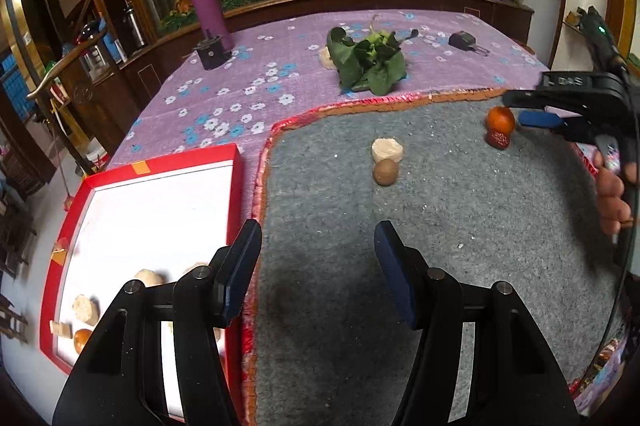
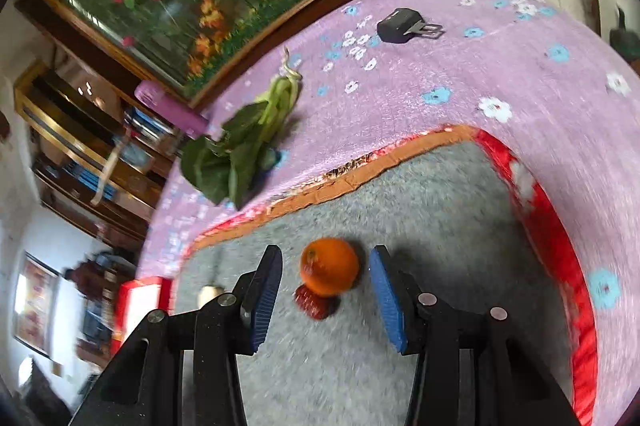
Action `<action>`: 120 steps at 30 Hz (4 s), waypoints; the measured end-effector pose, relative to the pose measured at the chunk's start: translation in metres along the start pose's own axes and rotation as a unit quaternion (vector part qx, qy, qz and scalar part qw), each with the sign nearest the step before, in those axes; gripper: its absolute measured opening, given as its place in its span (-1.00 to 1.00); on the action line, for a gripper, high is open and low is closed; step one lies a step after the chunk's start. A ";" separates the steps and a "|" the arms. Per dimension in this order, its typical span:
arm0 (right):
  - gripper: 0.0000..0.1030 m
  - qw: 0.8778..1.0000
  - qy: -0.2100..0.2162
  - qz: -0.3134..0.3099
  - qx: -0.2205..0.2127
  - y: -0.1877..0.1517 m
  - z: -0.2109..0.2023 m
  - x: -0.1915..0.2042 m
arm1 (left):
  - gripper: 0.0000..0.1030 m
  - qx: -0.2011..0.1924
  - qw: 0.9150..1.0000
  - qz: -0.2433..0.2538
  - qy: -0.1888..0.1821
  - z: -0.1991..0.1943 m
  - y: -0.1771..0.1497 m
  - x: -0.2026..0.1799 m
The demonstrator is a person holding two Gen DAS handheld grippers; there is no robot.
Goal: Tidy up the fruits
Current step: 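Grasp a mandarin orange with the right gripper while the left gripper grasps a dark red date, then carry the orange and date into the tray and open both grippers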
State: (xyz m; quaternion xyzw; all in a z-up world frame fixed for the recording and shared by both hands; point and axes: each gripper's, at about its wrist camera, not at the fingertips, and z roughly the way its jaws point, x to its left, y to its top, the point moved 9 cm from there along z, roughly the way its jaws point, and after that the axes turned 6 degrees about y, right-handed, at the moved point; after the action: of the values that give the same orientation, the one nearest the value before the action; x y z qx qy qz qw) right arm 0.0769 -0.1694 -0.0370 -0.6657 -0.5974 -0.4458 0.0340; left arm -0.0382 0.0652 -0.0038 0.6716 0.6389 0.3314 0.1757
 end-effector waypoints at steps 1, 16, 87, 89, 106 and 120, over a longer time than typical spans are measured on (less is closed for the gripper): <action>-0.13 1.000 -0.008 -0.007 0.008 0.000 0.006 0.001 | 0.15 0.004 1.000 -0.002 0.003 0.003 -0.001 0.000; -0.34 0.998 0.013 0.048 -0.037 0.022 -0.019 -0.043 | 0.14 -0.014 0.995 0.082 -0.052 0.017 0.055 -0.122; -0.35 0.988 0.130 -0.081 0.015 -0.044 0.031 0.142 | -0.49 -0.070 0.979 -0.170 0.089 -0.058 -0.068 0.186; -0.35 0.982 0.155 -0.102 0.030 -0.060 0.044 0.180 | -0.49 -0.069 0.977 -0.177 0.099 -0.057 -0.075 0.200; -0.36 0.952 0.183 -0.185 0.160 -0.187 0.138 0.288 | -0.49 -0.054 0.976 -0.179 0.115 -0.024 -0.083 0.227; -0.34 0.954 0.171 -0.181 0.167 -0.202 0.156 0.295 | -0.49 -0.038 0.972 -0.191 0.131 -0.009 -0.079 0.242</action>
State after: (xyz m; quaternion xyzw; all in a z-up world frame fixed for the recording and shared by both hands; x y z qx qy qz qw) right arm -0.0364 0.2037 -0.0414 -0.4454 -0.7588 -0.4456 0.1649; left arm -0.1112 0.3087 0.0041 0.4811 0.7597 0.4006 0.1760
